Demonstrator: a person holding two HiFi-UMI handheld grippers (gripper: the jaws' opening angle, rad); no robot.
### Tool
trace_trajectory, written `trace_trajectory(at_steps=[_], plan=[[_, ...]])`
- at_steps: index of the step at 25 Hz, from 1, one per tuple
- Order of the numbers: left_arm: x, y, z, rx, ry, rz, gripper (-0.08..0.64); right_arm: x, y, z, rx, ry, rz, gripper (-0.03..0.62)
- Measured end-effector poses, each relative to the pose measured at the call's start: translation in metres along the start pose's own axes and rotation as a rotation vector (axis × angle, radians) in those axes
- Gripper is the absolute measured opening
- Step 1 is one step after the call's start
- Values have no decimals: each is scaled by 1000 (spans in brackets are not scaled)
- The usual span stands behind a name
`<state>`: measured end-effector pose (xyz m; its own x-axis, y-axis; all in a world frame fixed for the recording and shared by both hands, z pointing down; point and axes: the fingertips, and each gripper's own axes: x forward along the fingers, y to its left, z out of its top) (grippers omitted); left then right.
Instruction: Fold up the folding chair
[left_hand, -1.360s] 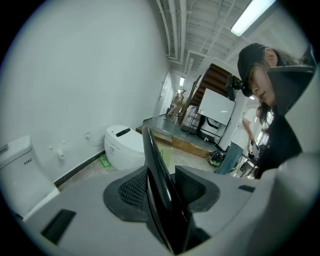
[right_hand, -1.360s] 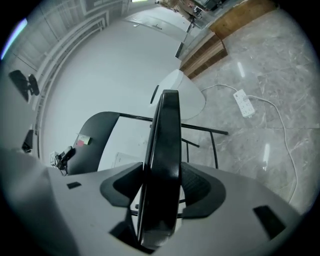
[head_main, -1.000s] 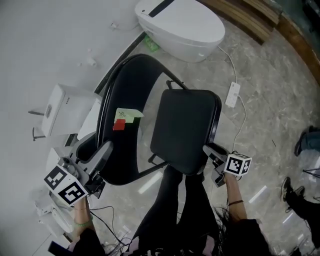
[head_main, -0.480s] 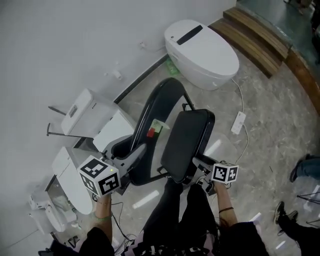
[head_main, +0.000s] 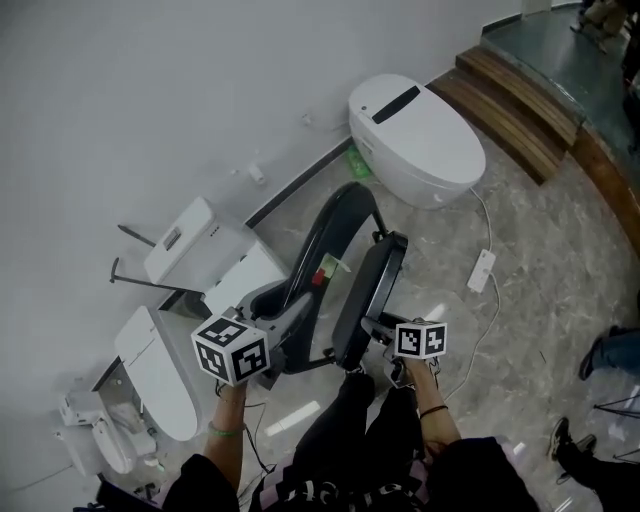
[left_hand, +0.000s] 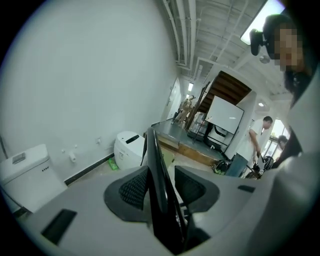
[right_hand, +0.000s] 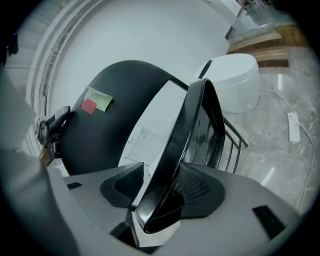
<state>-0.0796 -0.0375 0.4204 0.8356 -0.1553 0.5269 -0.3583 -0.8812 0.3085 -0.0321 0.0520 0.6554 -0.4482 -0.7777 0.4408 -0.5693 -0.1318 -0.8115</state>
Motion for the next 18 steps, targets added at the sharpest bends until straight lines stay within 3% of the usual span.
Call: trace_trajectory(at_steps=[9,11,14,18], plan=[[-16,37,14,-68,-17,-50,149,76,48,20,-17,33,-24,232],[-22,50,14,-66,-11,-44,149,92,53,21,-23,62,-51,206],[-31,70,16,-83,-13,-53,149,106,53,22,-26,72,-73,118],[-34,90,22,-124,-25,-76,133,117,57,29,-64,86,-53,118]])
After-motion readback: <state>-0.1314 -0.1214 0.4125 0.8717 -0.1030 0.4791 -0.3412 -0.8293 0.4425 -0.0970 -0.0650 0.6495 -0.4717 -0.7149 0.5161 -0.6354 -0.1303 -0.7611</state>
